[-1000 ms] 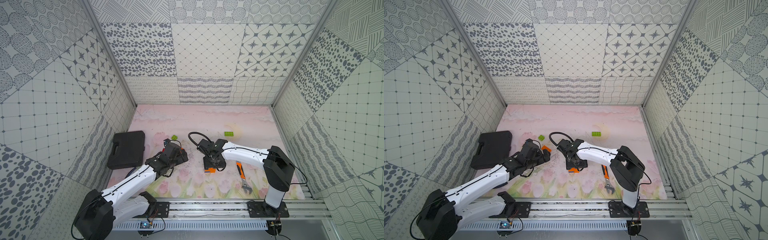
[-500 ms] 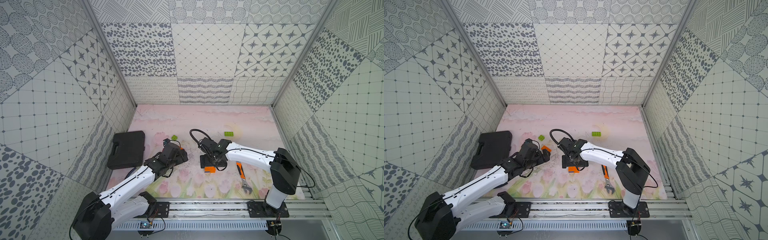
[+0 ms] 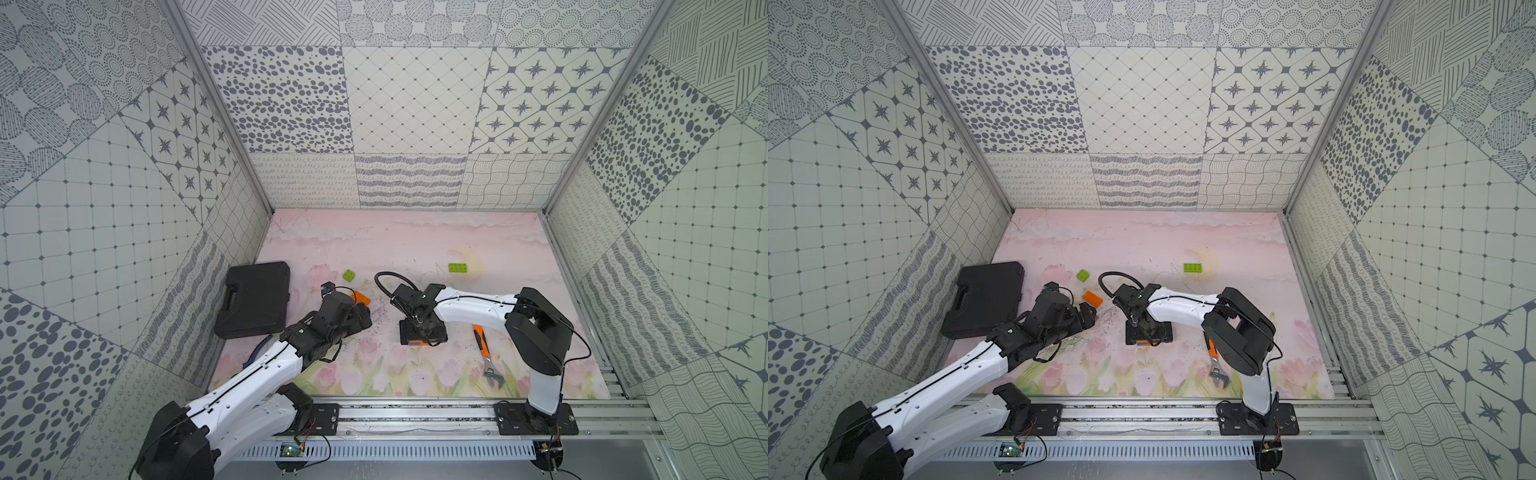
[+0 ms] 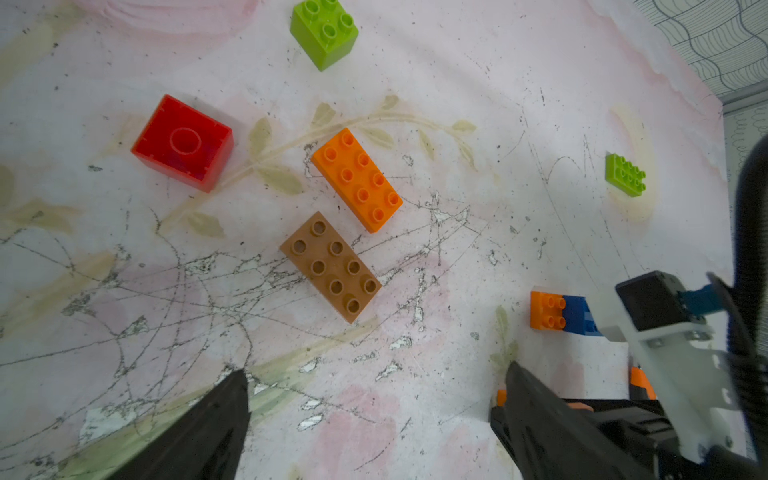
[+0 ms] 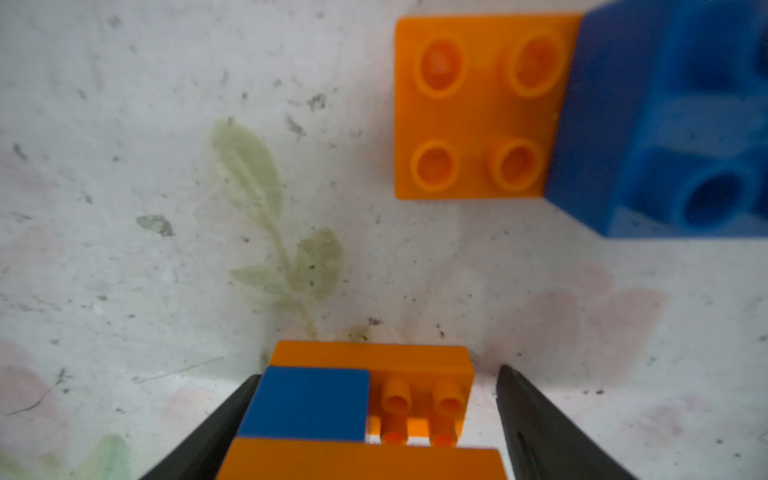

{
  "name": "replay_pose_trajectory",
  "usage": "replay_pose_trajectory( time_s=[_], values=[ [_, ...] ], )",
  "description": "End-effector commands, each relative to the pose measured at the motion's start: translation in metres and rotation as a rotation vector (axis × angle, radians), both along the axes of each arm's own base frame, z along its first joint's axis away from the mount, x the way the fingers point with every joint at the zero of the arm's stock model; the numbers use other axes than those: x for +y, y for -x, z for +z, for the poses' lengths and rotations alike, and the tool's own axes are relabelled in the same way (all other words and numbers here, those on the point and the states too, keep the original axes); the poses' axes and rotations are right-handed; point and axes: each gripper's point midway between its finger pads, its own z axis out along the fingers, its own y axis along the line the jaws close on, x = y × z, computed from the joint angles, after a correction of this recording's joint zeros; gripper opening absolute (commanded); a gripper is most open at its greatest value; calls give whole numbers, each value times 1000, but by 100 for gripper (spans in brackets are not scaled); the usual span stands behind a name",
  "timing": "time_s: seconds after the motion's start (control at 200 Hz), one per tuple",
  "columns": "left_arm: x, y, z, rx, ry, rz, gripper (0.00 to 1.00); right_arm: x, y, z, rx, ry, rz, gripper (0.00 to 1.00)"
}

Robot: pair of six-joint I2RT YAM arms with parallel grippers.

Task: Assemble the number 5 with lego
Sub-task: Pick up the lego brick from the center of the board.

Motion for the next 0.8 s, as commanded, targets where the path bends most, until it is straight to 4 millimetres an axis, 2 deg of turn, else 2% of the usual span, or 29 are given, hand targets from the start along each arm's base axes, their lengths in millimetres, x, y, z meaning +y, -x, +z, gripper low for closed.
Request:
replay_pose_trajectory(
  time_s=[0.0, 0.2, 0.46, 0.685, 0.791],
  values=[
    [10, 0, -4, 5, -36, 36, 99, -3, 2, -13, 20, 39, -13, 86],
    [8, -1, -5, 12, -36, 28, 99, -2, 2, -21, 23, 38, -19, 83],
    [8, 0, -6, 18, -31, 31, 99, -1, -2, -21, 8, 53, -18, 73],
    [2, -3, -5, 21, -15, 18, 99, 0, -9, -1, -41, 32, -2, 63],
    [-2, -5, -4, 29, -12, 9, 99, -3, -12, 15, -68, 22, 9, 62]
  ],
)
